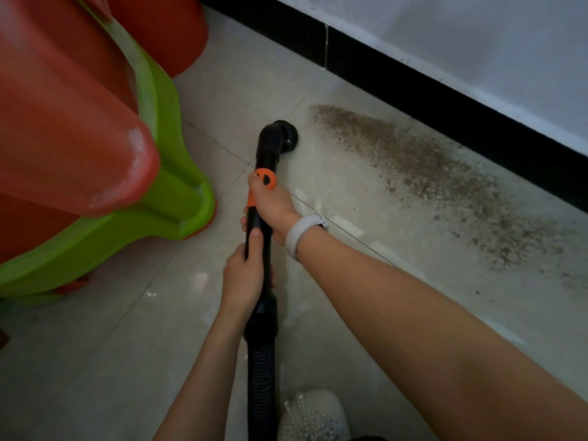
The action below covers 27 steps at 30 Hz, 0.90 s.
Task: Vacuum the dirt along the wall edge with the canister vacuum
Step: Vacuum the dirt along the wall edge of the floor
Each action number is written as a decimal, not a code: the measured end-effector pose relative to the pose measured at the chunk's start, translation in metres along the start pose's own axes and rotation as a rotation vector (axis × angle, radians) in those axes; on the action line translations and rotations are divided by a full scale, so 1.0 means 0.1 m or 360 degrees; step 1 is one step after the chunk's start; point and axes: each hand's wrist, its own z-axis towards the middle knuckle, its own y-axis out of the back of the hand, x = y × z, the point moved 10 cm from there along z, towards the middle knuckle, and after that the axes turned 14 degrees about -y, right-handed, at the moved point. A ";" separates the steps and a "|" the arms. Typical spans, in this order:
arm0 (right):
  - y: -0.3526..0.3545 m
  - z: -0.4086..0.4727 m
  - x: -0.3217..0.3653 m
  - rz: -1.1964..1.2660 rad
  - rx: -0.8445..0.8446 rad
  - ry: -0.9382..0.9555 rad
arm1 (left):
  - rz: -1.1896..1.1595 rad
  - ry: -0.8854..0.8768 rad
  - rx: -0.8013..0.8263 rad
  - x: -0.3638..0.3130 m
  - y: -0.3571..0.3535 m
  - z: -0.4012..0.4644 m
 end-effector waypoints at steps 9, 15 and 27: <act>0.24 0.17 0.46 0.0103 -0.0180 0.0013 | 0.0103 -0.0127 0.0106 -0.29 -0.24 0.25; 0.52 0.17 0.38 0.0216 -0.0284 0.0013 | 0.0124 -0.0163 0.0251 -0.30 -0.39 0.21; 1.38 -0.17 -0.09 0.0664 -0.0452 0.0027 | 0.0102 -0.0207 0.0638 -0.23 -0.86 -0.25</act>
